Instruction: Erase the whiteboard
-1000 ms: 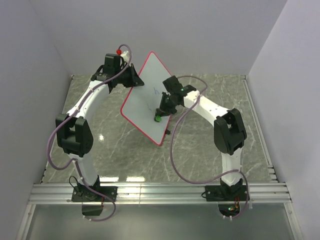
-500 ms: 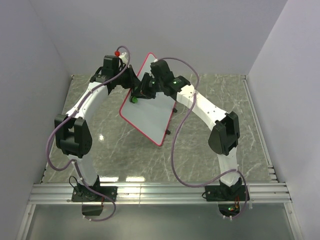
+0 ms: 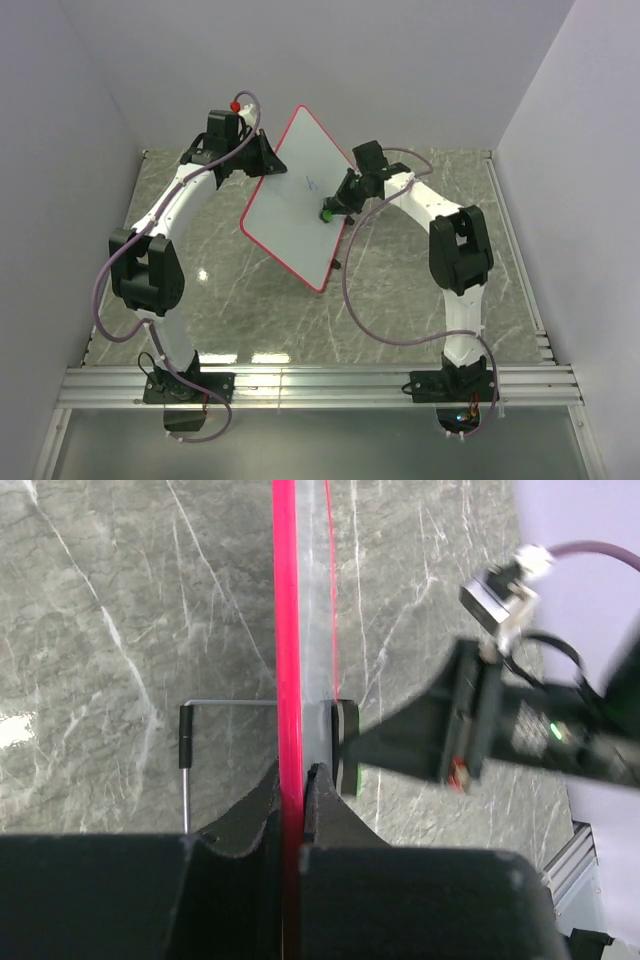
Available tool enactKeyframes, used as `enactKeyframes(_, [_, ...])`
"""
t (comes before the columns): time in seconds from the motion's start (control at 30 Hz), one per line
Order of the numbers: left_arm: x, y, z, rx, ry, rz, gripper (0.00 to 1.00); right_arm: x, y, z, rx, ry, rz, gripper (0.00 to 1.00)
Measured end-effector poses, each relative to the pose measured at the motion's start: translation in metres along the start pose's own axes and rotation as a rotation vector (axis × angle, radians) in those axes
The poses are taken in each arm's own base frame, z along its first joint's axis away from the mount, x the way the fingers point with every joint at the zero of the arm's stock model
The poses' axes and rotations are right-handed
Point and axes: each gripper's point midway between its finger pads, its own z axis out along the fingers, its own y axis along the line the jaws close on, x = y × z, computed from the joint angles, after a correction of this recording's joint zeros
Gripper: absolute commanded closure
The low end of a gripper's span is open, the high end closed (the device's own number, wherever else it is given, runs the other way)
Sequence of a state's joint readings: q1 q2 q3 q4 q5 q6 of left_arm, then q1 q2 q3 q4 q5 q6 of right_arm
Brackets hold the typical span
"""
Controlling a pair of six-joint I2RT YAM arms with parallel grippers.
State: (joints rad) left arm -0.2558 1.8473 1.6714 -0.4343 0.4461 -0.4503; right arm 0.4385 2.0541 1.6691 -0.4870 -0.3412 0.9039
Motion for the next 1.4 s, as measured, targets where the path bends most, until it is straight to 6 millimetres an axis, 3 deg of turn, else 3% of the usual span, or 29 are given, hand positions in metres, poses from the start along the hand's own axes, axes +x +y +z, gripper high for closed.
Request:
enactKeyframes(0.13, [0.0,-0.003,0.0,-0.003,0.0,0.004,1.0,-0.019,-0.025,0.01,0.089,0.031,0.034,1.0])
enactKeyframes(0.33, [0.001,-0.009,-0.003,-0.017,-0.011,0.02,1.0,-0.024,-0.019,0.009,0.142,0.076,0.033,1.0])
enactKeyframes(0.43, [0.001,-0.009,-0.004,-0.027,-0.015,0.022,1.0,-0.035,-0.005,0.009,0.124,0.061,0.044,1.0])
enactKeyframes(0.53, [0.002,-0.009,-0.004,-0.028,-0.015,0.023,1.0,-0.049,0.024,0.005,0.049,0.015,0.061,1.0])
enactKeyframes(0.63, [0.002,-0.009,-0.004,-0.033,-0.014,0.023,1.0,-0.064,0.067,-0.002,-0.08,-0.037,0.077,1.0])
enactKeyframes(0.73, [0.004,-0.006,-0.003,-0.043,-0.012,0.017,1.0,-0.074,0.123,-0.014,-0.259,-0.078,0.081,1.0])
enactKeyframes(0.83, [0.005,-0.005,-0.003,-0.052,-0.014,0.011,1.0,-0.07,0.17,-0.025,-0.419,-0.085,0.062,1.0])
enactKeyframes(0.93, [0.007,-0.002,-0.003,-0.061,-0.011,0.001,1.0,-0.063,0.187,-0.028,-0.494,-0.073,0.043,1.0])
enactKeyframes(1.1, [0.007,-0.002,-0.004,-0.066,-0.013,-0.009,1.0,-0.054,0.175,-0.027,-0.515,-0.069,0.035,1.0])
enactKeyframes(1.2, [0.005,-0.005,-0.006,-0.062,-0.013,-0.008,1.0,-0.041,0.156,-0.026,-0.494,-0.059,0.031,1.0])
enactKeyframes(1.3, [0.004,-0.009,-0.006,-0.057,-0.007,-0.003,1.0,-0.028,0.122,-0.024,-0.49,-0.057,0.06,1.0])
enactKeyframes(1.4, [0.004,-0.008,-0.006,-0.061,-0.006,0.001,1.0,-0.008,0.069,-0.016,-0.418,-0.014,0.113,1.0])
